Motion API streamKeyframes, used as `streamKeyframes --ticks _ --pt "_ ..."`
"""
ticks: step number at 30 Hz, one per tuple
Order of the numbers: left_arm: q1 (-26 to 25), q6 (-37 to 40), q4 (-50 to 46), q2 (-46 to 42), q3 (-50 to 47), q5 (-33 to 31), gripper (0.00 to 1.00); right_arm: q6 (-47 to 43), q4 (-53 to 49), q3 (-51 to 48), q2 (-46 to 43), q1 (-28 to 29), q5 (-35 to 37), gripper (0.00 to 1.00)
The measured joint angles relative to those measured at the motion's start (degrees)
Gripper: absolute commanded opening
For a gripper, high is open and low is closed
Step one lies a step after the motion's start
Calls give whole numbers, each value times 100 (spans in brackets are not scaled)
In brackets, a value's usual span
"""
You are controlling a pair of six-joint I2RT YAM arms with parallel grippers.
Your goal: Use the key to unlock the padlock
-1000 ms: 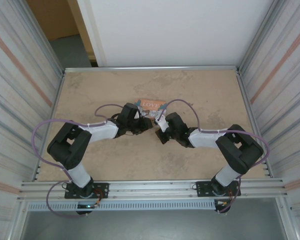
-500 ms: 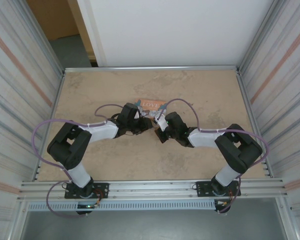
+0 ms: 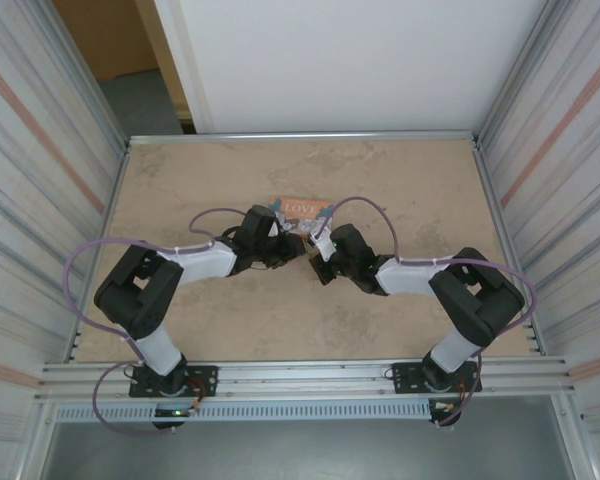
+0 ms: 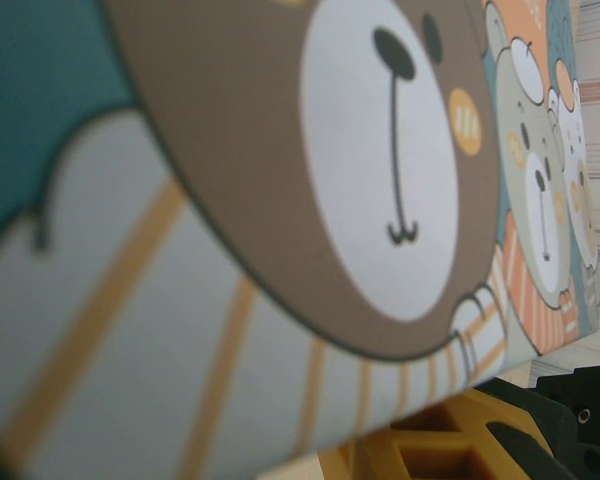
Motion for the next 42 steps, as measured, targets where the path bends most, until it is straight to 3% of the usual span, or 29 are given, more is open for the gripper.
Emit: streamKeyframes --ticks 17,42 --pt "13 -44 39 0 28 -59 13 157 658 -208 107 -72 -74 0" --pt "52 -85 149 -2 153 52 13 262 1482 -396 219 -496 -920 0"
